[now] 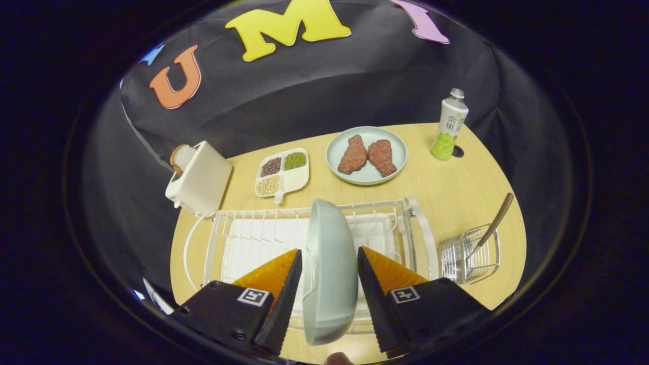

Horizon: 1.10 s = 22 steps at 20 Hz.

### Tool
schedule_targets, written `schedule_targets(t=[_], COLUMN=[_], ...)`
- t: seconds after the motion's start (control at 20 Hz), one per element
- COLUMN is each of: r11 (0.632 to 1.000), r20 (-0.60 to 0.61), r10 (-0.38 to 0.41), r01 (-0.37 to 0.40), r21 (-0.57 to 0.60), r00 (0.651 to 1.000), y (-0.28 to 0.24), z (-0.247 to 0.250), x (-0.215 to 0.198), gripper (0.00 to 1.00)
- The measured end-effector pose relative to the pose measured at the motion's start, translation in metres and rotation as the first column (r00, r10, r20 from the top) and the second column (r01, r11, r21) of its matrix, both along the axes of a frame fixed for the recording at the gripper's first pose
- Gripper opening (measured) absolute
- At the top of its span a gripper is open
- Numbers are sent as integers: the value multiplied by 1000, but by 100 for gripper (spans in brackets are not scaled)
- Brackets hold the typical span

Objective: Take the plate from the dish rack, then take the spoon from the basket and place it into the plate.

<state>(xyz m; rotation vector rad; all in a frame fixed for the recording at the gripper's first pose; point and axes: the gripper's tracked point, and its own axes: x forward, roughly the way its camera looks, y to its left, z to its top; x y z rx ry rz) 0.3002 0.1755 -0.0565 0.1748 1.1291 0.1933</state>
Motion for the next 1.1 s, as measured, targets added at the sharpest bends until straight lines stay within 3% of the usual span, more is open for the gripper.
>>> schedule_targets(t=[0.25,0.3,0.5,0.7,0.9,1.1], r11=[992,989,974,959,985,1000], r20=[-20,-23,13,59,95,109], r10=[-72,-77,-96,-64,-33,3], r01=[70,73,97,78,48,-4], r21=[-105,-130,-206,-271,-165,13], r00=[997,997,995,996,995,994], y=[-7,-7,-6,-13,-7,-9], z=[0,3,21,49,73,78], x=[-2,-3,-6,-9,-32,-79], gripper=[50,40,39,39,32,31])
